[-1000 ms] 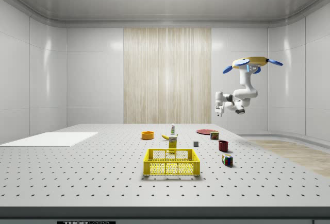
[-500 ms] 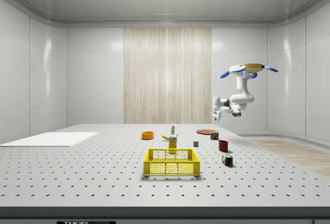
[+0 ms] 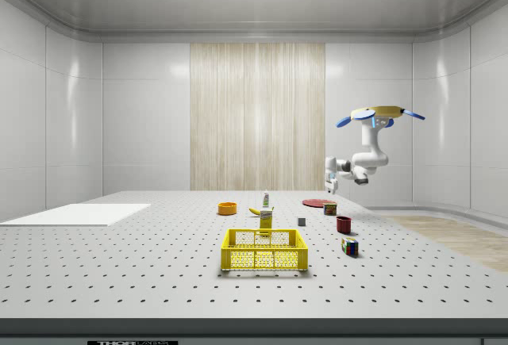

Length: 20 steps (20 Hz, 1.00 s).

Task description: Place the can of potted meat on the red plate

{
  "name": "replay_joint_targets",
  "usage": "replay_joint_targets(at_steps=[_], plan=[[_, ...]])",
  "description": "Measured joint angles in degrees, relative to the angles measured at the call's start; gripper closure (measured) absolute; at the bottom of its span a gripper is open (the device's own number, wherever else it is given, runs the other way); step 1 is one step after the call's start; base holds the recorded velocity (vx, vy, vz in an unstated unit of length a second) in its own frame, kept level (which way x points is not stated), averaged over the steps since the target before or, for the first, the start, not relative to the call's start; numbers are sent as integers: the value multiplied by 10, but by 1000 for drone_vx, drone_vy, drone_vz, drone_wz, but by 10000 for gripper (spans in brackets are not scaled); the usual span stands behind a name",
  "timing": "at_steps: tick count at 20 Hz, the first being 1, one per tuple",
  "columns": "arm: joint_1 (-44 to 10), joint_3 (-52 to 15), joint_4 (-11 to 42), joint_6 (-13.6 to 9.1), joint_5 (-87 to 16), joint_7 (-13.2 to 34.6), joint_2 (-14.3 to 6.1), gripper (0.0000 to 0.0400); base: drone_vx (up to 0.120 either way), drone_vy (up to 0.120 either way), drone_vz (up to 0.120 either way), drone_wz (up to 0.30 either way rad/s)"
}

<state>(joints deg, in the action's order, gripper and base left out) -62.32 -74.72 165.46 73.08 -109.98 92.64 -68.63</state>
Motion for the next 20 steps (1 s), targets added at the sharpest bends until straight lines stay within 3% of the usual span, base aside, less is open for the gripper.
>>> replay_joint_targets(at_steps=[10,20], plan=[[-8,-7,-2,24,13,8,-26,0,0,-12,-120,0],[-9,30,-10,66,-16,6,-57,0,0,0,-4,0]])
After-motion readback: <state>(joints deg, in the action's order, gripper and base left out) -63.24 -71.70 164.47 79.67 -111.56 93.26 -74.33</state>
